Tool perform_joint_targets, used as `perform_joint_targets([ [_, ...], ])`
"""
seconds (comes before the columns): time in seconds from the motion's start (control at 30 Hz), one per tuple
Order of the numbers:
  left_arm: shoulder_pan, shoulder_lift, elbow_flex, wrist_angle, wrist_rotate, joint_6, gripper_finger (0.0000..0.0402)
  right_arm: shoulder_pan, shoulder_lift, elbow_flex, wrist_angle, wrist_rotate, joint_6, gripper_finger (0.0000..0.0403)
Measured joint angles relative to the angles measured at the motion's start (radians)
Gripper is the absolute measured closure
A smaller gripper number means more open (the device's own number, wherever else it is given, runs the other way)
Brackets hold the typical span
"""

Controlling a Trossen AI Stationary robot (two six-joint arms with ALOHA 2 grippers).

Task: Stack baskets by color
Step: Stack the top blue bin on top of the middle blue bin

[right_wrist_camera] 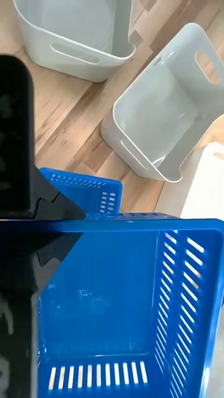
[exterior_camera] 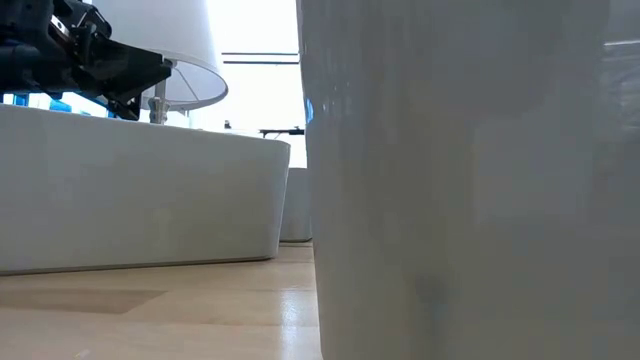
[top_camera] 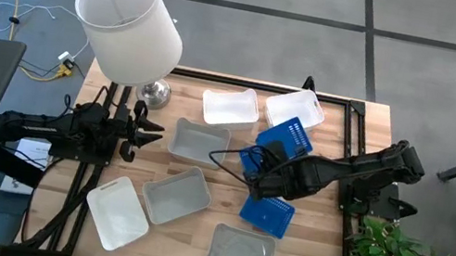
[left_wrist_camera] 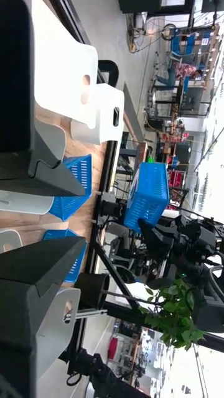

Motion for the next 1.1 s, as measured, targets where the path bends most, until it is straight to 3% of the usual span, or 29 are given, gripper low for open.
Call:
perform_joint_targets([
  [0.23, 0.0, 0.0, 0.0, -0.001, 0.0, 0.0, 0.03, -0.009, 0.018, 0.0, 0.011, -0.004, 0.01, 0.0403],
  [0.8, 0.0, 0.0, 0.0, -0.001, 0.0, 0.0, 0.03, -0.036, 0.275, 0.0, 0.006, -0.064, 0.085, 0.0403],
  [1.1, 0.0, 0.0, 0.0, -0.001, 0.0, 0.0, 0.03, -0.037, 0.301, -0.002, 0.065, -0.052, 0.079, 0.0403],
])
